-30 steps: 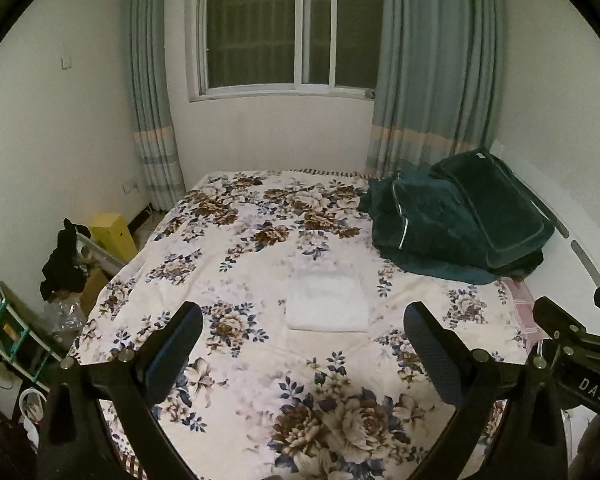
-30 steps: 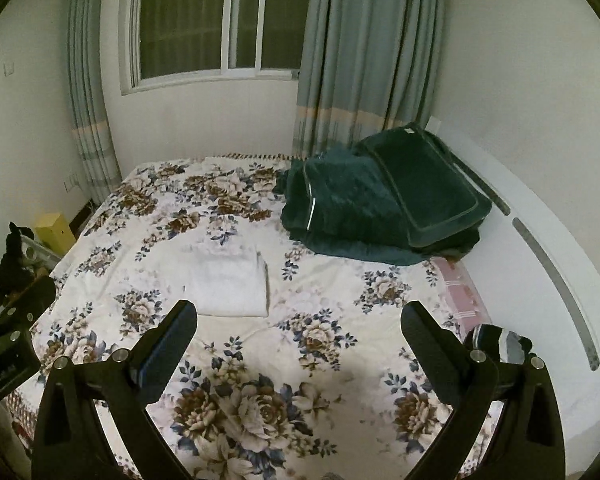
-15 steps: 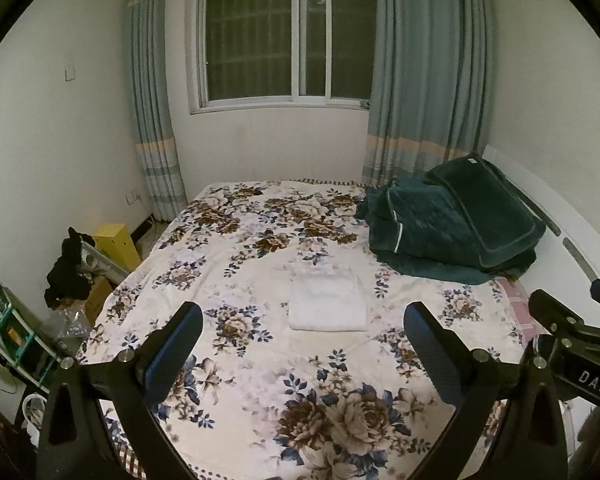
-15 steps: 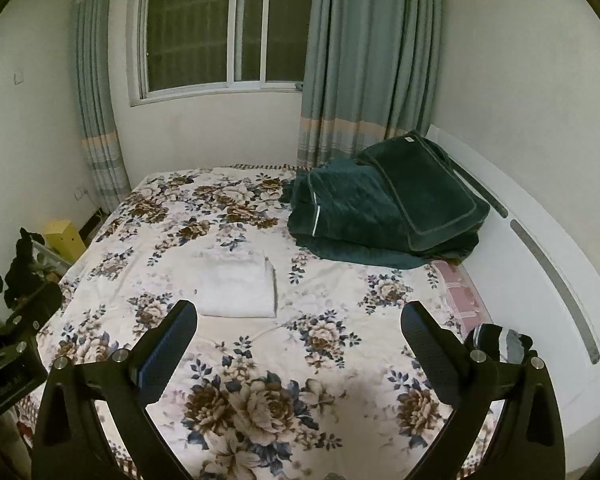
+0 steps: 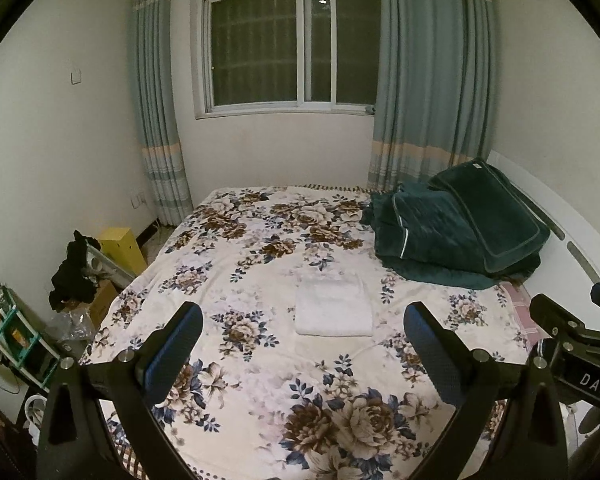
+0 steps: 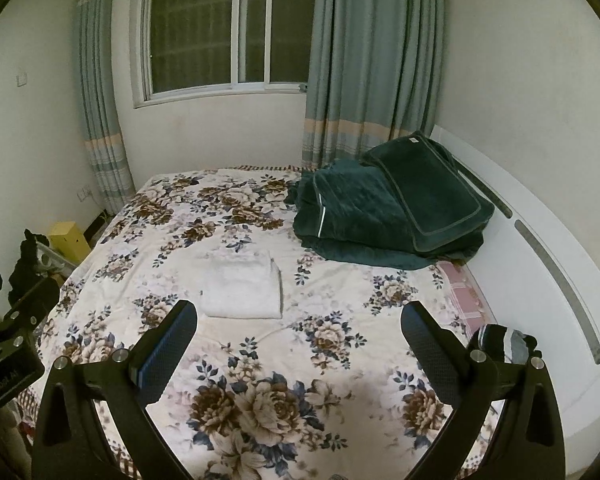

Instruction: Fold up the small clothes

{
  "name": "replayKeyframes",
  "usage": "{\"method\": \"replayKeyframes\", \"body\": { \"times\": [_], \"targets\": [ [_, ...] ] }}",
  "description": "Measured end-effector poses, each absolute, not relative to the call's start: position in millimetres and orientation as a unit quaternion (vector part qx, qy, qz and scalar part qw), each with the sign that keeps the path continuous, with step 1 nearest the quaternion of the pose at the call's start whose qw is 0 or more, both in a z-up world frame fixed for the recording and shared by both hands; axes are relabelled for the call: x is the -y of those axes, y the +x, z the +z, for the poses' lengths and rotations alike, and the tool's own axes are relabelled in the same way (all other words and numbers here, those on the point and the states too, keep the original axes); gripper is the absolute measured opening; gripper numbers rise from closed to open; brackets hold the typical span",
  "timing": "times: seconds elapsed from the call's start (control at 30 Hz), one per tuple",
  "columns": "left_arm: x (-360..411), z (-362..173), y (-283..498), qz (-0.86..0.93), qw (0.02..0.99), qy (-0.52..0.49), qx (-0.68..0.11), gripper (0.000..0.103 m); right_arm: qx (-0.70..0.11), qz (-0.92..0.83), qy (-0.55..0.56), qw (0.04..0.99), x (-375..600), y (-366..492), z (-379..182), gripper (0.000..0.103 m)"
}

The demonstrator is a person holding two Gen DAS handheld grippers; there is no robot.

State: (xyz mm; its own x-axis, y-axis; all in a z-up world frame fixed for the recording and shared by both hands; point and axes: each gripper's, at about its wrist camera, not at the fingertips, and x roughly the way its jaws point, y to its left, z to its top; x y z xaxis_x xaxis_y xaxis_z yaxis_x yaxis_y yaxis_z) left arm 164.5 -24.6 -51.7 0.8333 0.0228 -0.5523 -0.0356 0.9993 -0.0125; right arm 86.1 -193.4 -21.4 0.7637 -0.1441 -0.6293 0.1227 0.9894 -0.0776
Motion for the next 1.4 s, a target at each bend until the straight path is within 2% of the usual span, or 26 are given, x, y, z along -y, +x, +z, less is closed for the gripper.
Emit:
{"method": "replayKeyframes", "body": {
  "times": [1.4],
  "targets": [
    [21.1, -48.4, 171.7, 0.019, 0.958, -0.01, -0.285, 0.103, -0.336, -0.051, -0.016, 0.94, 189.8, 106.2, -25.1, 0.103]
  ]
}}
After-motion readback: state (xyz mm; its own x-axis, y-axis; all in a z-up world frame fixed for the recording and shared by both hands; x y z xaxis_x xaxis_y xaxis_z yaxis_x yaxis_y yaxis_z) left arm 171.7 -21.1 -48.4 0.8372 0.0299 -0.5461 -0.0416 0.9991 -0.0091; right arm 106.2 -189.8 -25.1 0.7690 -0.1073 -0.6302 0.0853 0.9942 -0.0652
